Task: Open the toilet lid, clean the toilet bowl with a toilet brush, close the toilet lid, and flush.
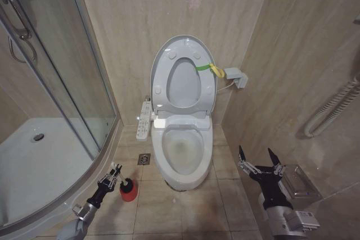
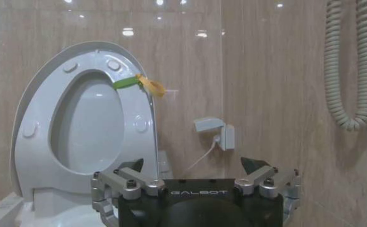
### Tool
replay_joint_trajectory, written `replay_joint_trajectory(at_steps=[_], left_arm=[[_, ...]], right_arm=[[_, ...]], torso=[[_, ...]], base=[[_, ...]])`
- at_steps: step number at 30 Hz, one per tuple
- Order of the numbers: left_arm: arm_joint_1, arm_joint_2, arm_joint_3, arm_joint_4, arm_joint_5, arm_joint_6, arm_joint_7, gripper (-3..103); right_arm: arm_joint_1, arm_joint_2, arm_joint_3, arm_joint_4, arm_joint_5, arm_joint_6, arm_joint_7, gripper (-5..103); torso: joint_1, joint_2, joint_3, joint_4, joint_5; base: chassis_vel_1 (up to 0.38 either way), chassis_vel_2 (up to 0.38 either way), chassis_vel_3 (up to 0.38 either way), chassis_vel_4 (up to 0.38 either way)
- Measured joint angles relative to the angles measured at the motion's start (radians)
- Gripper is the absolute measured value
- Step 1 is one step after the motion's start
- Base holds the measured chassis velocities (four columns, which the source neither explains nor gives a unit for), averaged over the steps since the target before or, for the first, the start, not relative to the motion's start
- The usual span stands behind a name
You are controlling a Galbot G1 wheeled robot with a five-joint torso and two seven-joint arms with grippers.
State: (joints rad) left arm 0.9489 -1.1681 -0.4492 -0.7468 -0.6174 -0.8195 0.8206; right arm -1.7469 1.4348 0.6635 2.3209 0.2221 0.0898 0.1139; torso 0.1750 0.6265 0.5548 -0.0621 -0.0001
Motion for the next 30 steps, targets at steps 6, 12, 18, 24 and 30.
replay_joint_trajectory(at_steps=[6,12,18,24,30], left_arm=[[-0.012,0.014,0.000,0.018,-0.001,0.000,0.002,16],[-0.023,0.025,0.006,0.040,0.003,0.000,-0.001,16],[-0.042,0.022,0.018,0.061,0.007,0.000,0.002,16],[-0.044,0.013,0.021,0.079,0.011,0.000,0.003,16],[-0.041,0.003,0.018,0.109,0.007,0.000,0.000,16]], right_arm=[[0.000,0.000,0.000,0.000,0.000,0.000,0.000,100],[0.000,0.000,0.000,0.000,0.000,0.000,0.000,100],[0.000,0.000,0.000,0.000,0.000,0.000,0.000,100],[0.000,0.000,0.000,0.000,0.000,0.000,0.000,100],[0.000,0.000,0.000,0.000,0.000,0.000,0.000,100]], torso=[[0.001,0.002,0.001,0.0000,0.0000],[0.002,0.004,0.002,0.0002,0.0000],[0.003,0.005,0.003,0.0000,0.0000],[0.003,0.007,0.004,0.0000,0.0000],[0.003,0.007,0.004,0.0001,0.0000]], base=[[0.000,0.000,0.000,0.000],[0.000,0.000,0.000,0.000],[0.000,0.000,0.000,0.000],[0.000,0.000,0.000,0.000],[0.000,0.000,0.000,0.000]])
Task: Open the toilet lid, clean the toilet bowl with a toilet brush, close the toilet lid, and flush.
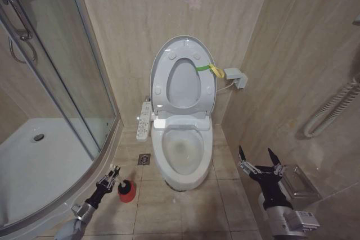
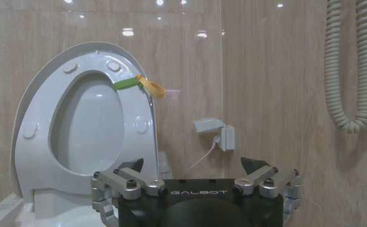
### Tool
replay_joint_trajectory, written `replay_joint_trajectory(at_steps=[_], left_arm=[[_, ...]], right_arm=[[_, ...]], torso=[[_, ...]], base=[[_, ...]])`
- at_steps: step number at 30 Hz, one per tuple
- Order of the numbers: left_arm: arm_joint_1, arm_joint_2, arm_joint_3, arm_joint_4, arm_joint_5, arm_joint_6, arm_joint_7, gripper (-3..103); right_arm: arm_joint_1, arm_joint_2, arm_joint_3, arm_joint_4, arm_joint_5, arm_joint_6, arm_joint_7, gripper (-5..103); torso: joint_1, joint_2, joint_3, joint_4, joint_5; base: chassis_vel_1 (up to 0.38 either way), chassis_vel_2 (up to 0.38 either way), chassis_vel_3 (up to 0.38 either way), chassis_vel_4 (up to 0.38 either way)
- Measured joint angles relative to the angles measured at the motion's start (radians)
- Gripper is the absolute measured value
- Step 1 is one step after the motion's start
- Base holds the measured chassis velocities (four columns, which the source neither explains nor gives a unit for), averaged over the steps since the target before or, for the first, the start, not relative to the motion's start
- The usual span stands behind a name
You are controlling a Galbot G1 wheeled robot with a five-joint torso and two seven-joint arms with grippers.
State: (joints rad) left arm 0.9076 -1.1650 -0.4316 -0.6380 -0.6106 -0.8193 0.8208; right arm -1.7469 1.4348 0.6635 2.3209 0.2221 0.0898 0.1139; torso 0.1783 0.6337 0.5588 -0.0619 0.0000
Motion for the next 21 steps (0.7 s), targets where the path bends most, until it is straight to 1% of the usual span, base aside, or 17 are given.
replay_joint_trajectory(at_steps=[13,19,21], left_arm=[[0.001,-0.014,0.002,0.051,-0.003,0.001,-0.008,16],[0.010,-0.019,0.026,0.079,0.004,0.001,-0.023,16],[0.012,-0.021,0.033,0.084,0.019,-0.001,-0.026,16]], right_arm=[[0.000,0.000,0.000,0.000,0.000,0.000,0.000,100],[0.000,0.000,0.000,0.000,0.000,0.000,0.000,100],[0.000,0.000,0.000,0.000,0.000,0.000,0.000,100]], torso=[[0.001,0.001,0.001,-0.0001,0.0000],[0.001,0.001,0.001,0.0001,0.0001],[0.001,0.002,0.001,-0.0001,0.0007]], base=[[0.000,0.000,0.000,0.000],[0.000,0.000,0.000,0.000],[0.000,0.000,0.000,0.000]])
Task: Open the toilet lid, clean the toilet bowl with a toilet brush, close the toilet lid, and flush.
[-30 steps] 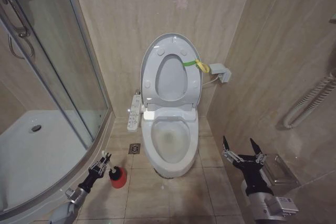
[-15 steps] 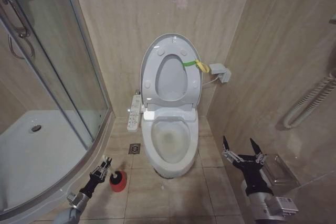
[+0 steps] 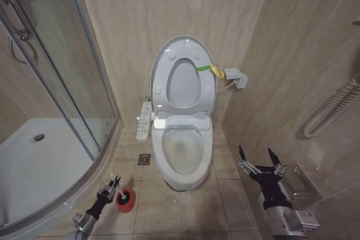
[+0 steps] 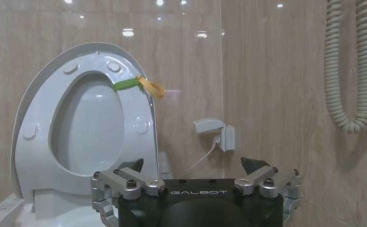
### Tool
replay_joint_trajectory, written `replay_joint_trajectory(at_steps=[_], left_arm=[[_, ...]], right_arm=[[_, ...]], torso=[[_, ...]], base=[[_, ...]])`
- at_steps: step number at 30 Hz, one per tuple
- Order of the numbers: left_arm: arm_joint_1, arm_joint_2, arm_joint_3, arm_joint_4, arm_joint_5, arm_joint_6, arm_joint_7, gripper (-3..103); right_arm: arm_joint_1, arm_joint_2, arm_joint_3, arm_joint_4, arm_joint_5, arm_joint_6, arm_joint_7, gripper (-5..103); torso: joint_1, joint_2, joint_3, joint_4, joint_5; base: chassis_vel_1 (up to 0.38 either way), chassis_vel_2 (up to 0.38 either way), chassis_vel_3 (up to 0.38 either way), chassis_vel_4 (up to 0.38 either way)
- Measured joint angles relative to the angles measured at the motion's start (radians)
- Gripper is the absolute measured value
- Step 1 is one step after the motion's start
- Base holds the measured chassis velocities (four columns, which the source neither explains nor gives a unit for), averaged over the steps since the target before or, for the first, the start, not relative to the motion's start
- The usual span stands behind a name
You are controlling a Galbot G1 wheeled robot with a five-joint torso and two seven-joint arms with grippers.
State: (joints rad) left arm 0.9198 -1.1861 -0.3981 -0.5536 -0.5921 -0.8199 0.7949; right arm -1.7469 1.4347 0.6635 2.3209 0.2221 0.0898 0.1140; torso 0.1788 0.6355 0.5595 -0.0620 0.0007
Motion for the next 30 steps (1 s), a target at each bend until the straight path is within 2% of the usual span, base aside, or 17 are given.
replay_joint_trajectory(at_steps=[9,28,29,30], left_arm=[[0.021,-0.004,0.017,-0.022,0.051,-0.002,-0.024,16],[0.126,0.013,0.012,-0.159,0.002,0.008,-0.106,15],[0.127,0.014,0.012,-0.160,0.003,0.008,-0.108,42],[0.127,0.014,0.012,-0.160,0.003,0.008,-0.108,42]], right_arm=[[0.000,0.000,0.000,0.000,0.000,0.000,0.000,100],[0.000,0.000,0.000,0.000,0.000,0.000,0.000,100],[0.000,0.000,0.000,0.000,0.000,0.000,0.000,100],[0.000,0.000,0.000,0.000,0.000,0.000,0.000,100]], torso=[[0.000,0.000,0.000,-0.0001,-0.0003],[0.001,0.000,0.001,0.0000,-0.0011],[0.001,0.000,0.001,0.0000,-0.0011],[0.001,0.000,0.001,0.0000,-0.0011]], base=[[0.000,0.000,0.000,0.000],[0.000,0.000,0.000,0.000],[0.000,0.000,0.000,0.000],[0.000,0.000,0.000,0.000]])
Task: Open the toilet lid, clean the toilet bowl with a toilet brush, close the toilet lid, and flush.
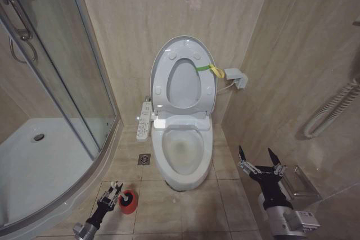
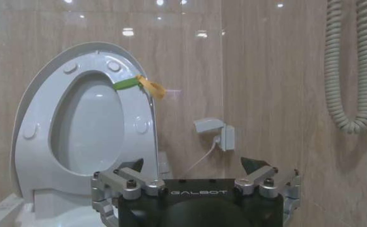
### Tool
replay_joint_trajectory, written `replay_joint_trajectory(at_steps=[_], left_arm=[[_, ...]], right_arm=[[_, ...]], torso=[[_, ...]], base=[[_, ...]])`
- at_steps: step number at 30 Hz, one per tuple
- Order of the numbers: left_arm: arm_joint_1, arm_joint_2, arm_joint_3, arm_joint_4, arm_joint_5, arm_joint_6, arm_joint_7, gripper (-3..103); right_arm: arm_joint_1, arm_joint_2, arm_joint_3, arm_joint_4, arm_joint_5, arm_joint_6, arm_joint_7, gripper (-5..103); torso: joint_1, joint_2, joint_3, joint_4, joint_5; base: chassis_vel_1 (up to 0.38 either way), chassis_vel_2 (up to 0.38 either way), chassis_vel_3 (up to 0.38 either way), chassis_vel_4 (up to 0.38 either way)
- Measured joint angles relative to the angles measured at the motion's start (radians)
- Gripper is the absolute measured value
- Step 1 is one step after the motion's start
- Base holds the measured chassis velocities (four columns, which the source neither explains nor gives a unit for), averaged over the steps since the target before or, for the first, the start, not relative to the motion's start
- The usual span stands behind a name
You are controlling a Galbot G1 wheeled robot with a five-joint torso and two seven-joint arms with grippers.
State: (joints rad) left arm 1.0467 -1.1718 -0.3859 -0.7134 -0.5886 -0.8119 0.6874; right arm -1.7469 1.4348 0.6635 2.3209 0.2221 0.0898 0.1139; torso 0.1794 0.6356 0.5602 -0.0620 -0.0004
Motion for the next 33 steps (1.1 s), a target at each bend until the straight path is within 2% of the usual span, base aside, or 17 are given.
replay_joint_trajectory(at_steps=[6,7,14,15,19,20,21,22,23,25,31,33], left_arm=[[-0.001,0.004,0.003,-0.013,0.003,-0.001,-0.005,42],[0.000,0.005,0.003,-0.018,0.004,-0.001,-0.006,69],[0.009,0.008,0.004,-0.036,0.006,-0.001,-0.007,69],[0.014,0.008,0.001,-0.044,0.006,-0.001,-0.008,95],[0.050,0.008,-0.021,-0.094,0.011,0.006,-0.022,95],[0.085,0.001,-0.042,-0.140,0.038,0.020,-0.058,95],[0.085,0.001,-0.042,-0.140,0.038,0.020,-0.058,95],[0.109,-0.005,-0.060,-0.171,0.065,0.033,-0.096,95],[0.139,-0.015,-0.083,-0.214,0.094,0.055,-0.141,100],[0.185,-0.026,-0.109,-0.295,0.116,0.097,-0.197,100],[0.247,-0.034,-0.138,-0.425,0.138,0.165,-0.250,100],[0.272,-0.036,-0.154,-0.483,0.169,0.186,-0.276,100]], right_arm=[[0.000,0.000,0.000,0.000,0.000,0.000,0.000,100],[0.000,0.000,0.000,0.000,0.000,0.000,0.000,100],[0.000,0.000,0.000,0.000,0.000,0.000,0.000,100],[0.000,0.000,0.000,0.000,0.000,0.000,0.000,100],[0.000,0.000,0.000,0.000,0.000,0.000,0.000,100],[0.000,0.000,0.000,0.000,0.000,0.000,0.000,100],[0.000,0.000,0.000,0.000,0.000,0.000,0.000,100],[0.000,0.000,0.000,0.000,0.000,0.000,0.000,100],[0.000,0.000,0.000,0.000,0.000,0.000,0.000,100],[0.000,0.000,0.000,0.000,0.000,0.000,0.000,100],[0.000,0.000,0.000,0.000,0.000,0.000,0.000,100],[0.000,0.000,0.000,0.000,0.000,0.000,0.000,100]], torso=[[0.000,0.000,0.000,-0.0002,0.0002],[0.000,0.000,0.000,-0.0001,0.0003],[0.000,0.000,0.000,-0.0001,0.0003],[0.000,0.000,0.000,-0.0001,0.0003],[0.000,0.000,0.000,-0.0002,0.0004],[0.000,0.000,0.000,0.0001,0.0006],[0.000,0.000,0.000,0.0001,0.0006],[0.000,0.000,0.000,0.0002,0.0004],[0.000,0.000,0.000,0.0003,0.0004],[0.000,0.000,0.000,0.0002,0.0006],[0.000,0.000,0.000,-0.0001,0.0005],[0.000,0.000,0.000,-0.0002,0.0006]], base=[[0.000,0.000,0.000,0.000],[0.000,0.000,0.000,0.000],[0.000,0.000,0.000,0.000],[0.000,0.000,0.000,0.000],[0.000,0.000,0.000,0.000],[0.000,0.000,0.000,0.000],[0.000,0.000,0.000,0.000],[0.000,0.000,0.000,0.000],[0.000,0.000,0.000,0.000],[0.000,0.000,0.000,0.000],[0.000,0.000,0.000,0.000],[0.000,0.000,0.000,0.000]])
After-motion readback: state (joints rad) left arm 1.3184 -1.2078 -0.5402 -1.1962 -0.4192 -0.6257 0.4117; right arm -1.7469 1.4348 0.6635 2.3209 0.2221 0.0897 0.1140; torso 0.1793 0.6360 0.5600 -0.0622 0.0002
